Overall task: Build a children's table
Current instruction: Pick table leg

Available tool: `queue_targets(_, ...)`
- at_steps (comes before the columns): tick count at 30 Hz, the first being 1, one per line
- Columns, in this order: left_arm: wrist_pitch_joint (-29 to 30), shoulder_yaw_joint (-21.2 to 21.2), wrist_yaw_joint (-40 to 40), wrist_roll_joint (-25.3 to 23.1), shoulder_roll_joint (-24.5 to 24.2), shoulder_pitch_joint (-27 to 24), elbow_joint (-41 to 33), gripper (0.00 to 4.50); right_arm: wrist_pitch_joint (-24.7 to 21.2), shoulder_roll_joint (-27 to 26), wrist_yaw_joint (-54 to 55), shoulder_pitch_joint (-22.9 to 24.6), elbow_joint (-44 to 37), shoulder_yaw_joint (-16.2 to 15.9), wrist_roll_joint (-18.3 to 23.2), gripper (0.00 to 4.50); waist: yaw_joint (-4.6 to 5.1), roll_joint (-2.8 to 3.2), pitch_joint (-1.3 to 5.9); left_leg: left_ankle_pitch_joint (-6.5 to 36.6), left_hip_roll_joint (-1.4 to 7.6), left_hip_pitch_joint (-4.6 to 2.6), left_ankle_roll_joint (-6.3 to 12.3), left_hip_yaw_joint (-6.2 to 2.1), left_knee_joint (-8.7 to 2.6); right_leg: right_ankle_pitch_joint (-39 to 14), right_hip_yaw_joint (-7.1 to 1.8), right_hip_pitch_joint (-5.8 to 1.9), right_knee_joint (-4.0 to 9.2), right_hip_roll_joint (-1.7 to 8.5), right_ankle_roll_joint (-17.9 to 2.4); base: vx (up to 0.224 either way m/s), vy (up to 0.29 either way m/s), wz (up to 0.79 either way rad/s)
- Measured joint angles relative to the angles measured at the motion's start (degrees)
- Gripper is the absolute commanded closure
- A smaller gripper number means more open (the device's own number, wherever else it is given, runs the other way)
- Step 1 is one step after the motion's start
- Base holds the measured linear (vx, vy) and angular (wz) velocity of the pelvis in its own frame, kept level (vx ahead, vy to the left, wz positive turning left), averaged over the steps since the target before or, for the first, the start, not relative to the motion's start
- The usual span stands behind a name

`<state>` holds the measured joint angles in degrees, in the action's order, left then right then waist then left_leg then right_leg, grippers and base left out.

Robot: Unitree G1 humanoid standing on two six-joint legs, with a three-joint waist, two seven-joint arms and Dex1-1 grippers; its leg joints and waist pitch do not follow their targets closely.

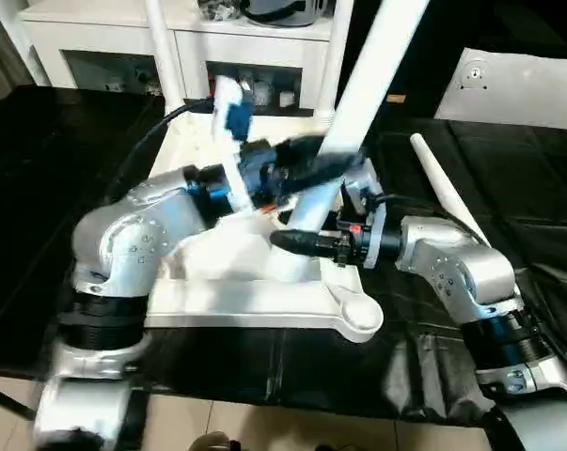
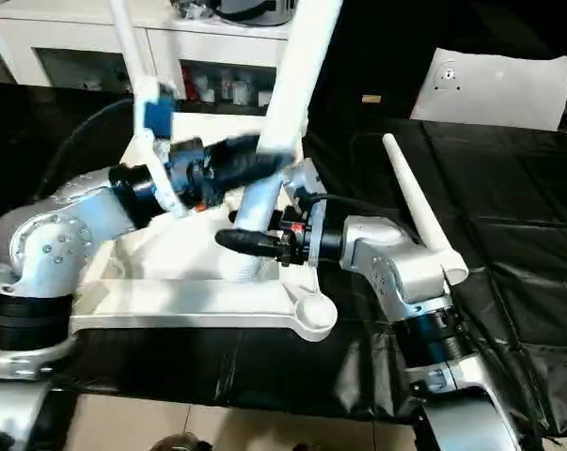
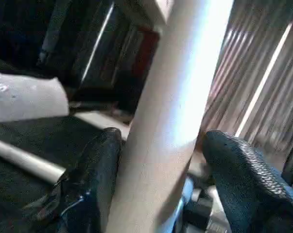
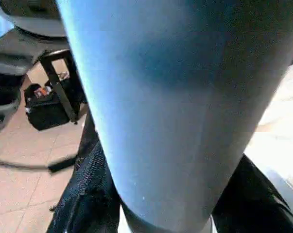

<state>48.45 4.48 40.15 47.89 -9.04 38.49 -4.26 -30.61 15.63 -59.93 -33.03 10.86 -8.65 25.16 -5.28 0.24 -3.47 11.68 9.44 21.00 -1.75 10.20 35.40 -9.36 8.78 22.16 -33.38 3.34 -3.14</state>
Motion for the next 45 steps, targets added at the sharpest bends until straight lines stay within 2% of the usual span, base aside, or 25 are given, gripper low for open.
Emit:
queue_targets(3,0.16,2.93,-3.27,3.39,3.89,0.05,0.58,0.98,0.34,-1.39,2.52,0.24,-0.16,1.17,-0.01,2.59,-0.01,0.01,0.01,0.06,0.0,-0.01,-0.11,0.0,0.02,0.0,0.01,-0.01,0.0,0.0,0.0,0.0,0.0,0.0)
queue_targets(4,0.02,3.6,-3.86,4.25,4.71,0.1,0.7,0.71,0.63,-2.01,3.74,0.79,-0.2,1.54,-0.02,2.59,-0.01,0.01,0.01,0.07,0.0,-0.02,-0.13,0.0,0.02,0.0,0.01,-0.01,0.0,0.0,0.0,0.0,0.0,0.0)
queue_targets(6,-0.66,4.78,-4.71,5.67,6.37,0.14,0.66,0.68,0.89,-3.41,7.21,2.17,-0.09,2.69,-0.16,2.59,-0.11,0.1,0.01,0.07,0.0,-0.02,-0.14,-0.02,0.03,0.0,0.02,-0.03,0.01,0.0,0.0,0.0,0.0,0.0)
queue_targets(7,-1.35,5.37,-5.3,6.73,7.46,0.07,0.31,0.68,0.99,-4.58,9.79,3.13,0.22,3.78,-0.27,2.59,-0.18,0.25,0.01,0.07,0.0,0.02,-0.14,-0.02,0.03,0.01,0.02,-0.03,0.09,0.0,0.01,0.0,0.0,0.0)
queue_targets(10,-2.61,5.51,-6.04,7.4,9.06,-2.41,-1.84,0.68,1.3,-6.14,14.56,5.22,-0.54,5.52,-0.53,2.59,0.04,1.23,0.08,0.15,-0.05,0.01,-0.05,-0.02,0.04,0.06,-0.01,-0.14,0.25,0.01,0.09,0.0,0.0,0.0)
queue_targets(13,-3.86,5.61,-7.4,6.88,9.34,-5.34,-2.34,0.68,1.39,-6.64,18.67,7.77,-3.92,8.59,-0.48,2.59,0.13,1.62,0.03,0.13,0.02,0.01,-0.07,-0.06,0.03,0.07,0.05,-0.12,0.21,-0.05,0.12,0.0,0.0,0.0)
queue_targets(15,-5.07,5.2,-8.18,4.46,8.31,-6.45,-3.12,0.68,1.35,-7.12,20.63,9.28,-6.56,9.7,-0.43,2.59,0.21,1.87,0.16,0.13,0.03,-0.01,-0.07,-0.06,0.03,0.07,0.06,-0.12,0.21,-0.06,0.12,0.0,0.0,0.0)
queue_targets(19,-9.96,-0.82,-8.49,-7.99,-0.35,-11.06,-5.11,0.68,1.37,-7.54,25.84,13.89,-13.53,10.57,-1.46,2.59,0.9,2.39,0.48,0.13,0.0,-0.08,-0.07,-0.07,0.0,0.06,0.02,-0.14,0.25,-0.08,0.15,0.0,0.0,0.0)
queue_targets(23,-13.17,-8.22,-9.48,-18.27,-6.59,-18.1,-4.76,0.68,1.13,-6.6,29.7,16.29,-17.86,10.19,-4.68,2.59,1.74,2.39,0.49,0.12,-0.01,-0.12,-0.08,-0.08,0.01,0.05,0.04,-0.2,0.3,-0.08,0.18,0.0,0.0,0.0)
queue_targets(26,-15.27,-10.62,-11.92,-23.74,-8.17,-21.47,-3.83,0.68,1.31,-6.96,33.27,18.71,-21.11,10.23,-6.89,2.59,1.97,2.31,0.48,0.12,-0.02,-0.09,-0.07,-0.08,0.01,0.05,0.03,-0.21,0.35,-0.07,0.22,0.0,0.0,0.0)
queue_targets(33,-21.87,-10.06,-15.79,-28.76,-6.89,-27.77,-5.0,0.68,2.07,-9.53,39.62,23.22,-26.47,10.27,-9.07,2.59,2.6,2.13,0.49,0.13,-0.03,-0.1,-0.07,-0.08,0.01,0.05,0.05,-0.21,0.41,-0.06,0.25,0.0,0.0,0.0)
queue_targets(37,-25.73,-9.86,-19.03,-31.47,-6.16,-31.14,-5.53,0.68,-1.18,-9.65,42.16,26.34,-28.93,10.4,-9.29,2.59,3.11,1.58,0.51,0.13,-0.03,-0.08,-0.07,-0.13,0.01,0.03,0.08,-0.22,0.44,-0.06,0.27,0.0,0.0,0.0)
queue_targets(40,-26.46,-9.85,-20.43,-32.02,-5.39,-32.34,-6.84,0.68,-2.58,-8.31,42.07,28.74,-29.73,10.21,-9.35,2.59,3.3,1.27,0.52,0.13,-0.04,-0.07,-0.06,-0.13,0.01,0.04,0.08,-0.25,0.54,-0.06,0.33,0.0,0.0,0.0)
queue_targets(45,-27.17,-9.87,-22.28,-33.6,-3.87,-33.36,-8.77,0.68,-2.96,-7.09,41.82,29.19,-30.53,9.17,-9.82,2.59,3.71,1.03,0.61,0.13,-0.01,-0.11,-0.06,-0.17,0.01,0.1,0.21,-0.38,0.82,-0.08,0.44,0.0,0.0,0.0)
